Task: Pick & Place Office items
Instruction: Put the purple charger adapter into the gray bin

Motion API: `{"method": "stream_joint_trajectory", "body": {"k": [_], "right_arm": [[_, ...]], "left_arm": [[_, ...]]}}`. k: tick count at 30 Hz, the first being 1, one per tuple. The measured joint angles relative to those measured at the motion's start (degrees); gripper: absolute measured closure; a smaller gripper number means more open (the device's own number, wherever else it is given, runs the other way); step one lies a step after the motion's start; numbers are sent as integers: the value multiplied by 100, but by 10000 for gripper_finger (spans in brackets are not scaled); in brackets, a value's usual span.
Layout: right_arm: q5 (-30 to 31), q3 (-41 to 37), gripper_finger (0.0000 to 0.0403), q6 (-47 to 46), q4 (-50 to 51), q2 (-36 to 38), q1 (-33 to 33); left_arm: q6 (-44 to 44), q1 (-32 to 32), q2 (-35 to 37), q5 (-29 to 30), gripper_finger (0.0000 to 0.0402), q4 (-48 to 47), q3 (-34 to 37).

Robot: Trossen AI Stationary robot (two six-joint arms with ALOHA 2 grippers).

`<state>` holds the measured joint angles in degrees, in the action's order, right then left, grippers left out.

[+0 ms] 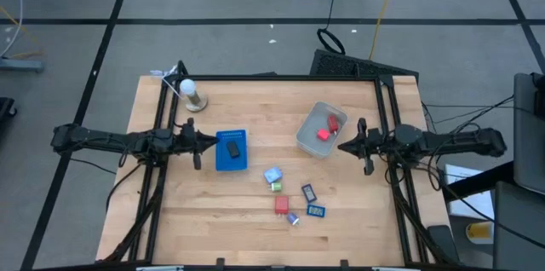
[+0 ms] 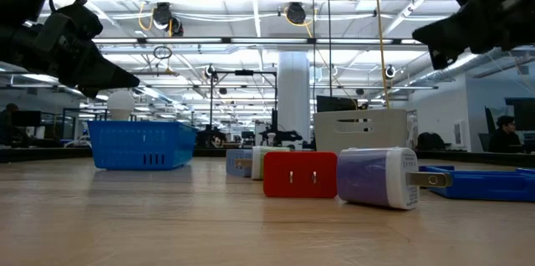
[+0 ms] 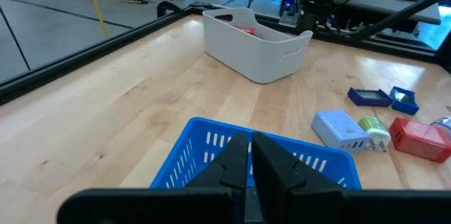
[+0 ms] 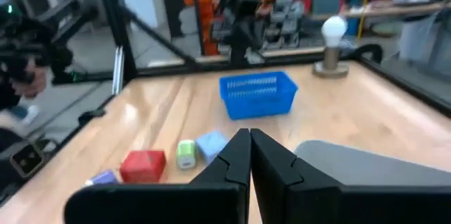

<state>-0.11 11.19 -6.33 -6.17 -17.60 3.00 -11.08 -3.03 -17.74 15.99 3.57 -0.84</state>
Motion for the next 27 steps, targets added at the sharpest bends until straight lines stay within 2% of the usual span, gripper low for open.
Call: {"method": "stream_joint_trajectory", "body": {"k": [8,12,14,19,24,27], "right_arm": [[419,994,399,252,76,-2309,478],[407,1590,399,320,127,-3385,580],[150,1821,399,403,122,-3805,593],[-427,2269,391,458,74,-4465,790],[-432,2605,379,382,76,-4916,1235],[-103,2795,373,190,81,-5173,1464]], "left_arm": [[-1,-2,2,1,380,-48,-4],[-3,-2,0,-86,380,-96,-11],[-18,-2,2,-92,380,-100,-11],[-22,-2,1,-94,380,-113,-11],[12,-2,2,-94,380,-115,-11],[25,-2,2,-92,380,-116,-11]]}}
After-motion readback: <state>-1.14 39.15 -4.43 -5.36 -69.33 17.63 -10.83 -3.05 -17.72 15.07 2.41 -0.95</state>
